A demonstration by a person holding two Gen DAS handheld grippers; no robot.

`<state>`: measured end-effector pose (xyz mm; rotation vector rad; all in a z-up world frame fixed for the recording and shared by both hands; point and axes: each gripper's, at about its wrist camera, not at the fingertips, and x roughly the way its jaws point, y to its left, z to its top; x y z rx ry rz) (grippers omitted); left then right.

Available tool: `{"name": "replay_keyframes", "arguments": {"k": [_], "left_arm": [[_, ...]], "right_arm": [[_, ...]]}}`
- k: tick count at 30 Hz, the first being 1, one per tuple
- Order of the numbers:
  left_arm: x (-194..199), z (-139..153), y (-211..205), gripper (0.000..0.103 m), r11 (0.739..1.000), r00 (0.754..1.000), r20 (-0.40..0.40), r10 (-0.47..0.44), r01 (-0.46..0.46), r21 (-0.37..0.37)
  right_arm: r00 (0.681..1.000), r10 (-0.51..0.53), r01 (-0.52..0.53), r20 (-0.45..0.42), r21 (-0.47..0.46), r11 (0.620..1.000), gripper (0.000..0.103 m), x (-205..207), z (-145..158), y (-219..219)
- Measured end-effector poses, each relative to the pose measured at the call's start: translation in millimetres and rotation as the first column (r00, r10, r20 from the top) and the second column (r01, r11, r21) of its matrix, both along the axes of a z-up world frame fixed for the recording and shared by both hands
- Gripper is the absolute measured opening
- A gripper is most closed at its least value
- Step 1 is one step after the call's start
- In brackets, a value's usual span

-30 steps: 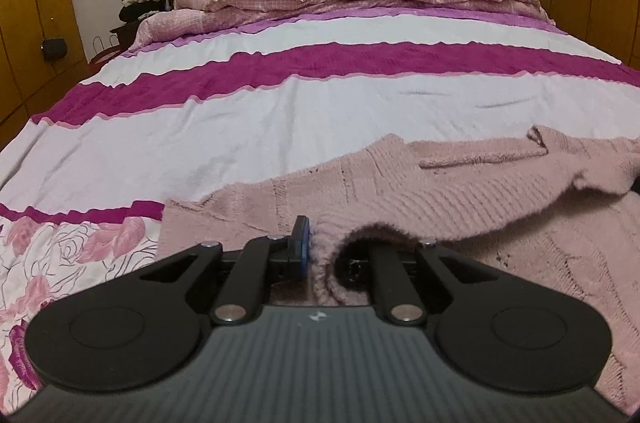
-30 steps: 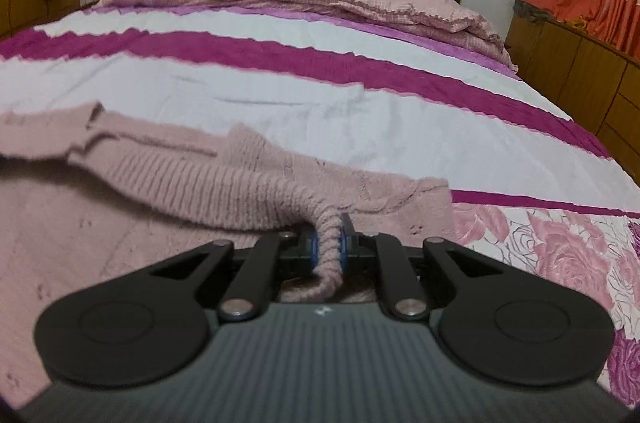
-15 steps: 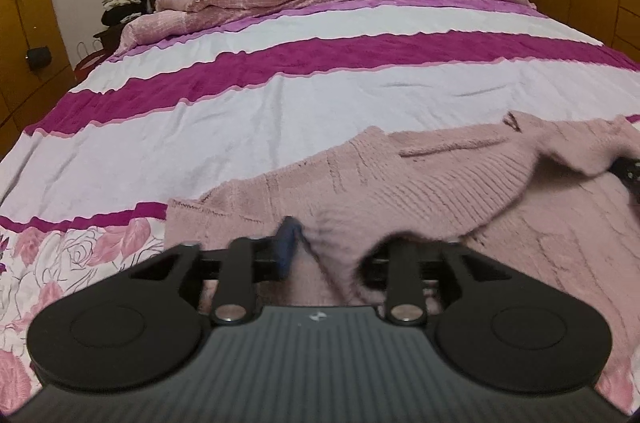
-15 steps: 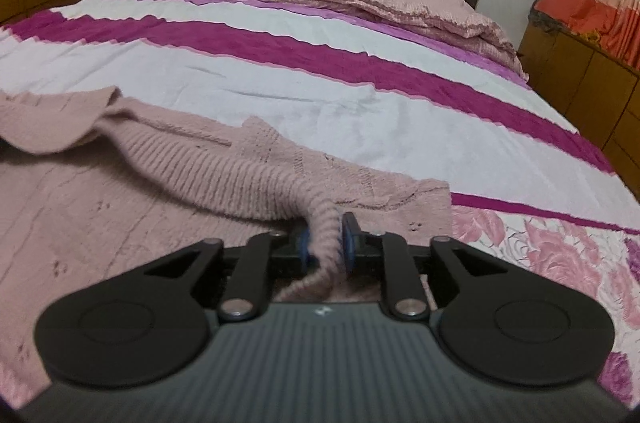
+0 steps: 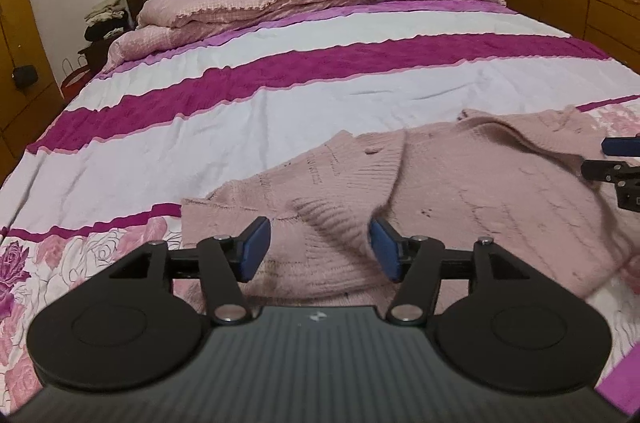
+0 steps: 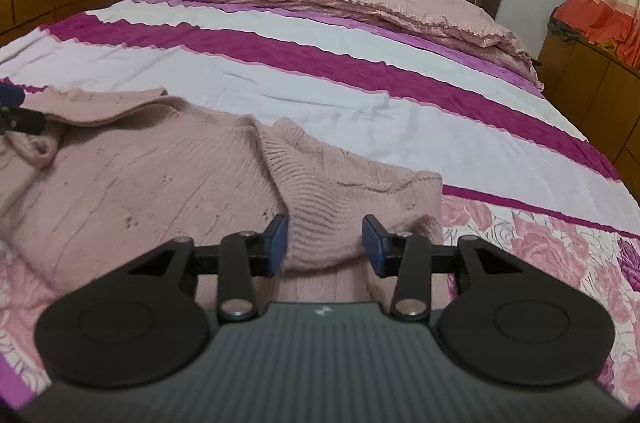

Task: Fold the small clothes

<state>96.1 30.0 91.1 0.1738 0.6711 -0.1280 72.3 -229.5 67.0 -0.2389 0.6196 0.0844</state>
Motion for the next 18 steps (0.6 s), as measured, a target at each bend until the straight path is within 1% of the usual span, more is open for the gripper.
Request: {"name": "replay_keyframes", "arguments": {"k": [4,10,15,18], "left_arm": [[-17,8,0,0.069,1.0,1.0,0.004,-0.013,0.013,0.012],[-41,11,3,0.071,0.999,0.999,-0.009,-0.031,0.031,0.027],[-56,9,9,0.074,0.999,0.999,-0.017,-0.033,0.034,0.02],[-62,8,8,0.074,0.997,0.998,-0.025,-0.061,0.062,0.037]], "right_arm": [[1.0,-0.018,0.018,-0.01,0.039,0.999,0.043,-12,6,-7],[0.997,-0.058,0.065,-0.051,0.15,0.987,0.043,-33,13,-18],[0.994,-0.078,0.097,-0.077,0.28,0.955,0.043,-48,14,-23],[0.994,-0.08,0.098,-0.068,0.328,0.939,0.044,-53,11,-23]]}}
